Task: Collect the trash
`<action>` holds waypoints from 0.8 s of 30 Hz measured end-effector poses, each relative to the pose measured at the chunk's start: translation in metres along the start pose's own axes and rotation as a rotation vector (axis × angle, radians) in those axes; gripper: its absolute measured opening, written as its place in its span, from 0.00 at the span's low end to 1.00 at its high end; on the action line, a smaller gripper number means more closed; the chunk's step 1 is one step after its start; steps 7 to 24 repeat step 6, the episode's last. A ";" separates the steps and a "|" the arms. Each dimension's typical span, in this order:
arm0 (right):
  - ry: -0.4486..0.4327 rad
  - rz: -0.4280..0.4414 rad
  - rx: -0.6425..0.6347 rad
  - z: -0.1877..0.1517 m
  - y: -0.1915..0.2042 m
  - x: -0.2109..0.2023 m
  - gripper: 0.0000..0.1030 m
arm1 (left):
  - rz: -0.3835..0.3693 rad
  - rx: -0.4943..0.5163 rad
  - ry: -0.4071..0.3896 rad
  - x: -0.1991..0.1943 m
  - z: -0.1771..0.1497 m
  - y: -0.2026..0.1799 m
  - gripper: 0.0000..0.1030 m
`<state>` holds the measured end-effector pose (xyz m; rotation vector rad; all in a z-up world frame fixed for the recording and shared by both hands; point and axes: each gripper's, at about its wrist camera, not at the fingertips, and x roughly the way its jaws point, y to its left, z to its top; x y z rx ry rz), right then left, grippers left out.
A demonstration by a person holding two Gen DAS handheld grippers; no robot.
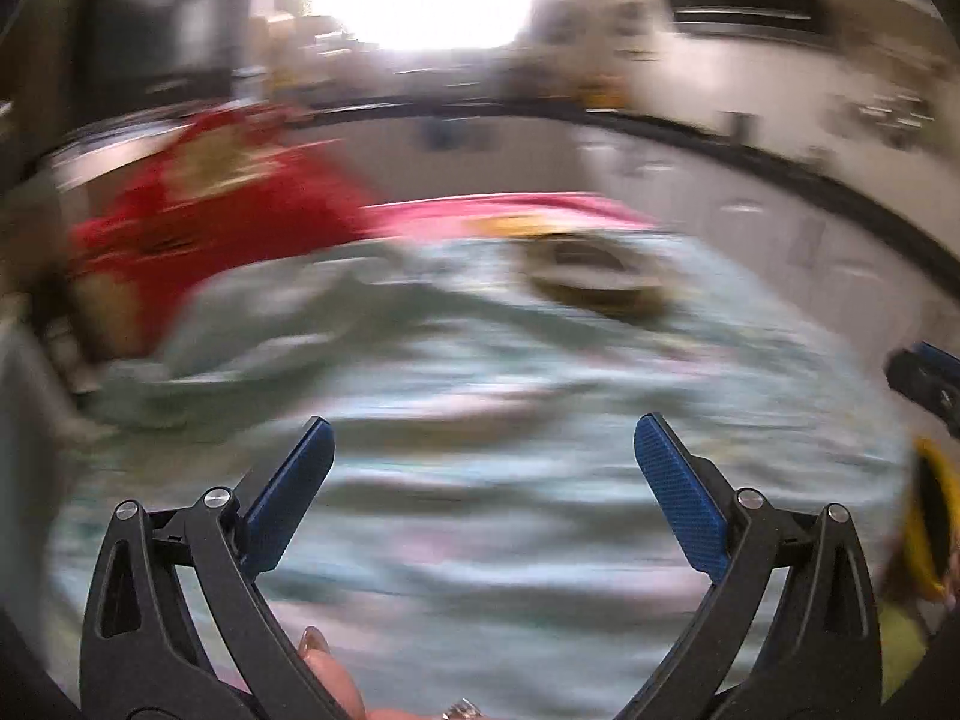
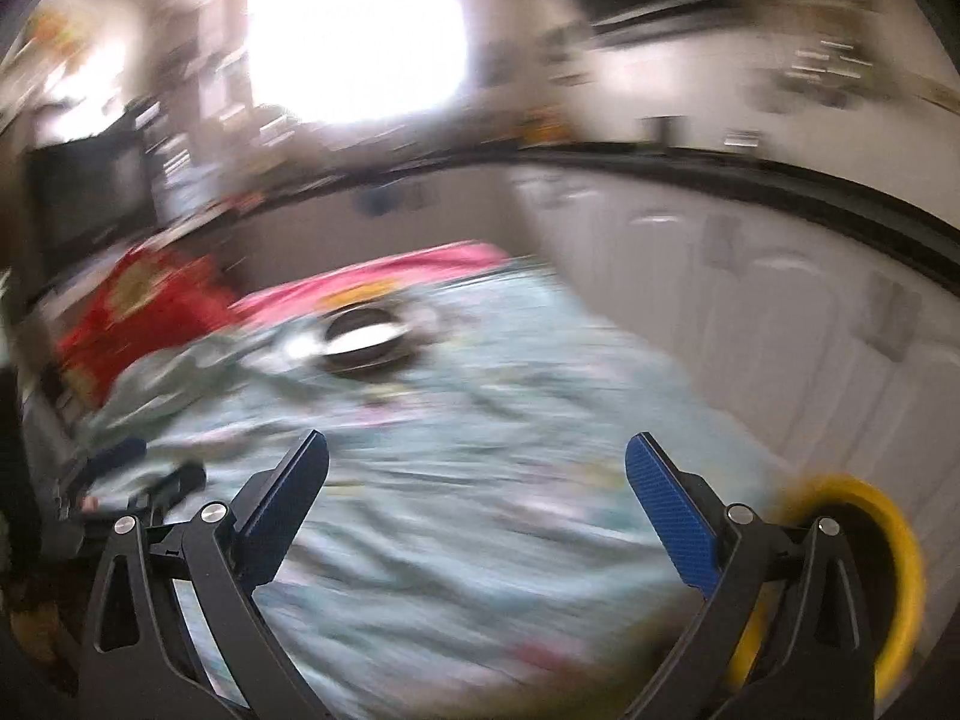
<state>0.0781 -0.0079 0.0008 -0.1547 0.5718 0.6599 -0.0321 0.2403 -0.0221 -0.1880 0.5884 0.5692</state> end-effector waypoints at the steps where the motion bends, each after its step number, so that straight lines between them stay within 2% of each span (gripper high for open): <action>1: 0.032 0.053 -0.035 0.004 0.027 0.022 0.94 | 0.087 -0.013 0.019 0.010 -0.001 0.027 0.89; 4: 0.168 0.193 -0.126 0.003 0.106 0.086 0.94 | 0.240 -0.108 0.131 0.041 -0.008 0.095 0.89; 6: 0.250 0.233 -0.150 -0.003 0.149 0.118 0.94 | 0.313 -0.192 0.217 0.064 -0.018 0.132 0.89; 24: 0.250 0.233 -0.150 -0.003 0.149 0.118 0.94 | 0.313 -0.192 0.217 0.064 -0.018 0.132 0.89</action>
